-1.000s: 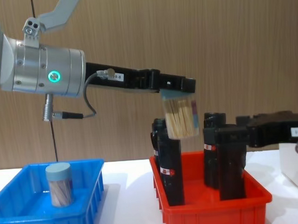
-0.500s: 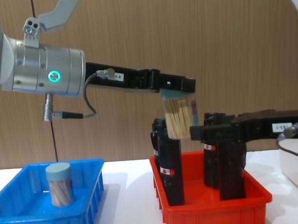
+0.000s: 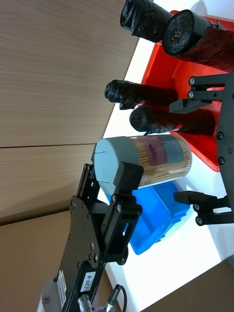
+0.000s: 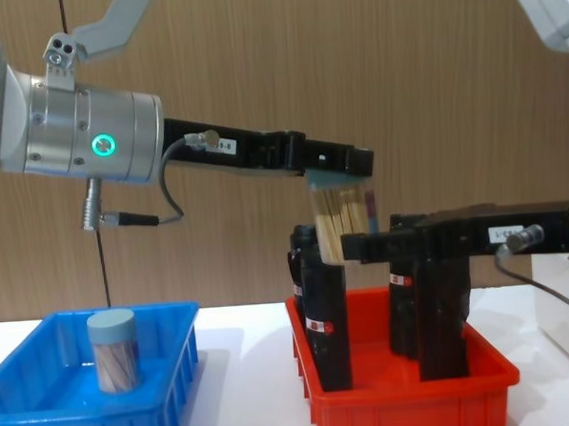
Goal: Pick the cotton swabs from the blue box and place them into the white box.
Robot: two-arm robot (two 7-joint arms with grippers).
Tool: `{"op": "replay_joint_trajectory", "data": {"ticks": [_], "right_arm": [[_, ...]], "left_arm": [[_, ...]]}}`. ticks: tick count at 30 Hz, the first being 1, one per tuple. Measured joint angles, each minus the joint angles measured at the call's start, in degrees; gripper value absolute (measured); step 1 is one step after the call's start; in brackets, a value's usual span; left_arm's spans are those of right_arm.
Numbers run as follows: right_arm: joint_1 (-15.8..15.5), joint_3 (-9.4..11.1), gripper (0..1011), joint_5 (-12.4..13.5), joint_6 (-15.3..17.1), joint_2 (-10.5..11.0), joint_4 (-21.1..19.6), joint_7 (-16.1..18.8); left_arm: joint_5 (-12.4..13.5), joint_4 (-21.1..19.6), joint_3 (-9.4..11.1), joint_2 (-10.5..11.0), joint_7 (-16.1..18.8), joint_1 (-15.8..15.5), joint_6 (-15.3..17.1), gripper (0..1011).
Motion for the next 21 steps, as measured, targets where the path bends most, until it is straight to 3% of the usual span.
{"op": "replay_joint_trajectory", "data": {"ticks": [21], "right_arm": [[3.8,-1.4,1001,-1.4,-0.7,-2.1,4.6,0.7]], "left_arm": [[0.0,0.0,0.0,0.0,0.0,0.0,0.0,671]]}}
